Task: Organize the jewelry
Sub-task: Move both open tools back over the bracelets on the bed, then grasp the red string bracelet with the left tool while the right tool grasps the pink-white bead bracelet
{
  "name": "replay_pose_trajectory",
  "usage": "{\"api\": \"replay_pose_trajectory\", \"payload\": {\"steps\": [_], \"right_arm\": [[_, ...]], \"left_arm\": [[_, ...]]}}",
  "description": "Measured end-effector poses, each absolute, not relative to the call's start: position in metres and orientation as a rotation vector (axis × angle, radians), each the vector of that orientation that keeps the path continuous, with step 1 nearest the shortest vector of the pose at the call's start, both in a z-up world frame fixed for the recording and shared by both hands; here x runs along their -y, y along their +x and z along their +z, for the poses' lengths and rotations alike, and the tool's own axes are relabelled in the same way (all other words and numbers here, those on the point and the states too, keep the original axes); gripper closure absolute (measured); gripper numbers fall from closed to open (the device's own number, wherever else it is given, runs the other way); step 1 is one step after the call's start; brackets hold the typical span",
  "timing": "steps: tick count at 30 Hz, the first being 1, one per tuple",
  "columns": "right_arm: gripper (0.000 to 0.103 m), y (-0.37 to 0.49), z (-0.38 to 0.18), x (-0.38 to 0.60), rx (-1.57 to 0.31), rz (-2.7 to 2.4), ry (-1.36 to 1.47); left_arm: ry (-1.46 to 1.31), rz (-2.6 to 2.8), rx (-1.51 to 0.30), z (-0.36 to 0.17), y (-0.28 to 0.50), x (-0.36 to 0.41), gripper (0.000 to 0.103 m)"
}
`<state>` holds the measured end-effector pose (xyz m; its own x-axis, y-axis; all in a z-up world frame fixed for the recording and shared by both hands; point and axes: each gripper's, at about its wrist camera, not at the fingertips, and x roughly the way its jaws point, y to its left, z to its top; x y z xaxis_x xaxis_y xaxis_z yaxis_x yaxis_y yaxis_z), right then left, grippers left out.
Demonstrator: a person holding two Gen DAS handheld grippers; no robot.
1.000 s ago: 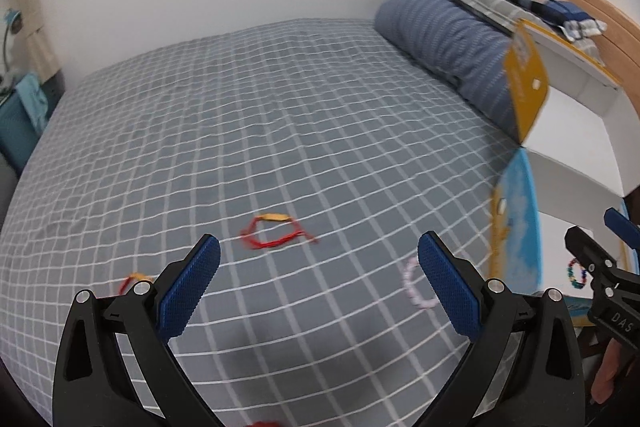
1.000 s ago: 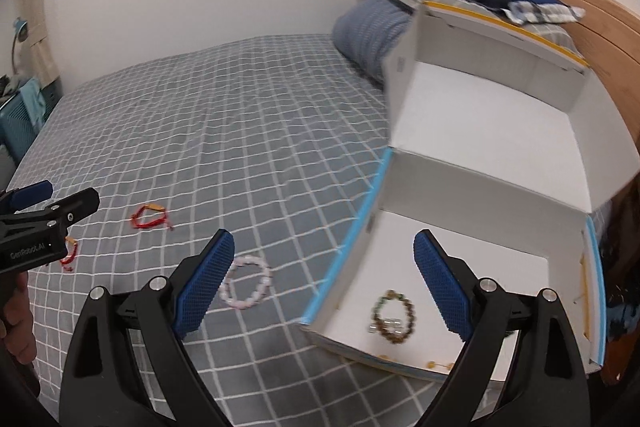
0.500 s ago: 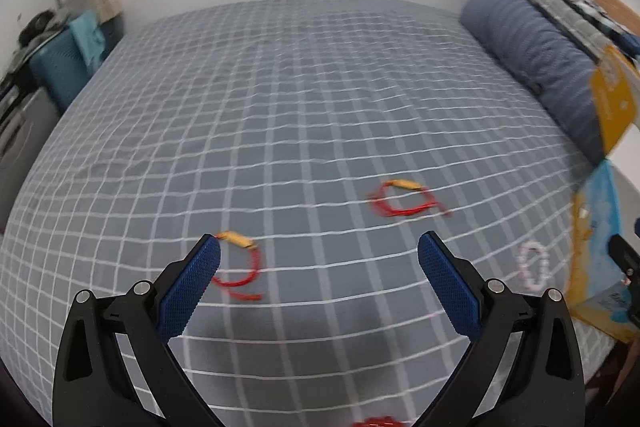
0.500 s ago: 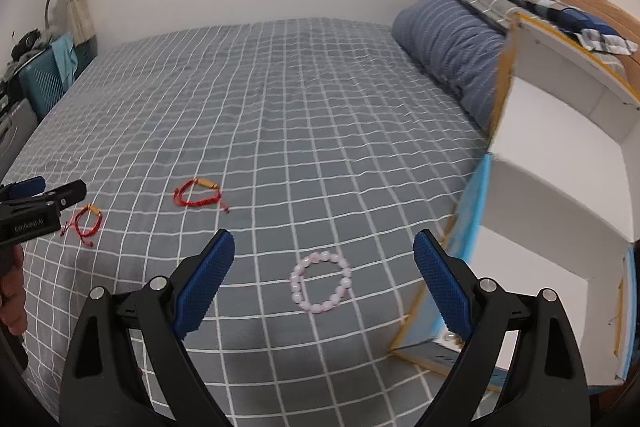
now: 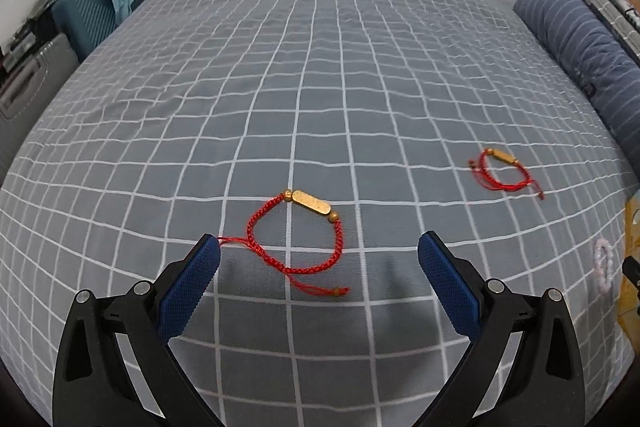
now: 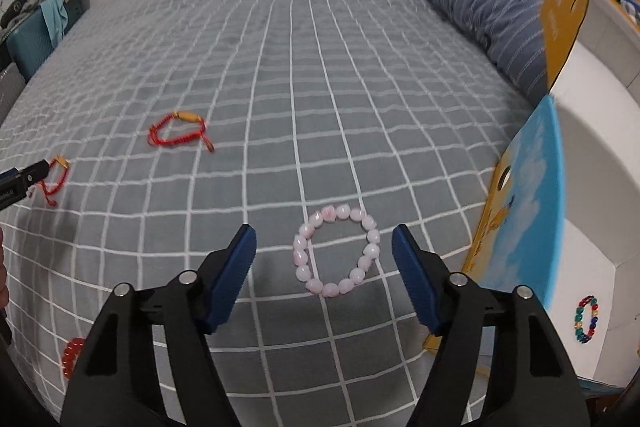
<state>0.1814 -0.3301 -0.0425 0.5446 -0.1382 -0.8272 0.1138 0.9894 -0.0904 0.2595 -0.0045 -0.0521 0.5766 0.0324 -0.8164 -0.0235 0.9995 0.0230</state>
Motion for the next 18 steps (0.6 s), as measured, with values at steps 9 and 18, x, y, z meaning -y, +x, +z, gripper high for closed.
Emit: {"api": "replay_pose_trajectory", "payload": {"steps": [9,18], "right_arm": [[0.041,0.196,-0.086,0.345,-1.077,-0.168,0.001],[0.054,0.200,-0.096,0.342,-1.094,-0.135,-0.003]], "left_arm": [[0.009,0.050,-0.987,-0.086,0.276,0.000,0.006],[0.007,0.054,-0.998,-0.098,0.283,-0.001,0.010]]}}
